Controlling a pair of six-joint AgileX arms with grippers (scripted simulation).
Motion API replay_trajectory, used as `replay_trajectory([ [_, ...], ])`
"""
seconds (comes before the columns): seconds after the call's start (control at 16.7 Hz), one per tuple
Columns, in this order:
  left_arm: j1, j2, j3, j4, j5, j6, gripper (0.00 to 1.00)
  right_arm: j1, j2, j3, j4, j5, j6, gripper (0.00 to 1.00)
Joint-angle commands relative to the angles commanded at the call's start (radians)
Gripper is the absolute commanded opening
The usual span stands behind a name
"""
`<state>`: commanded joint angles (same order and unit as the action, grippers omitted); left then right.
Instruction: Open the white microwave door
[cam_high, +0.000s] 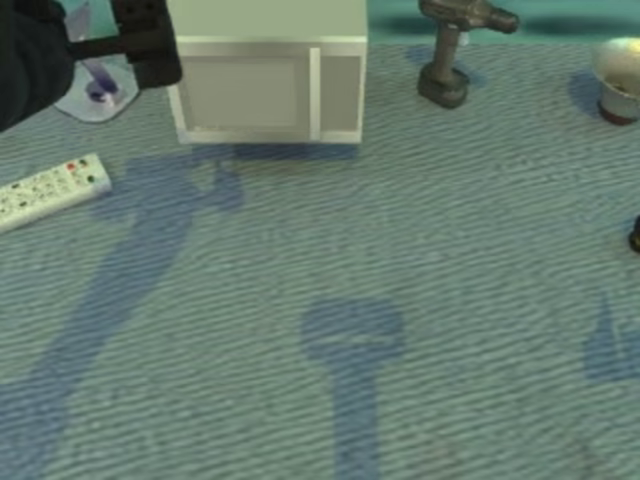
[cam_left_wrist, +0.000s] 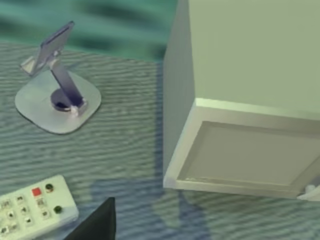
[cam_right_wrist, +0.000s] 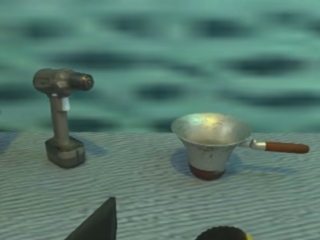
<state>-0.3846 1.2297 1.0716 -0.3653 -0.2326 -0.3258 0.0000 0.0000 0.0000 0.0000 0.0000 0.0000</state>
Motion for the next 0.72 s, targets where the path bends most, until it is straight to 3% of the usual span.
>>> replay_trajectory([
  [0.36, -0.163, 0.568, 0.457, -0.157, -0.099, -0.141, 1.00, 0.000, 0.000, 0.000, 0.000, 0.000, 0.000, 1.00],
  [0.72, -0.249, 0.836, 0.672, -0.262, -0.154, -0.206, 1.00, 0.000, 0.000, 0.000, 0.000, 0.000, 0.000, 1.00],
])
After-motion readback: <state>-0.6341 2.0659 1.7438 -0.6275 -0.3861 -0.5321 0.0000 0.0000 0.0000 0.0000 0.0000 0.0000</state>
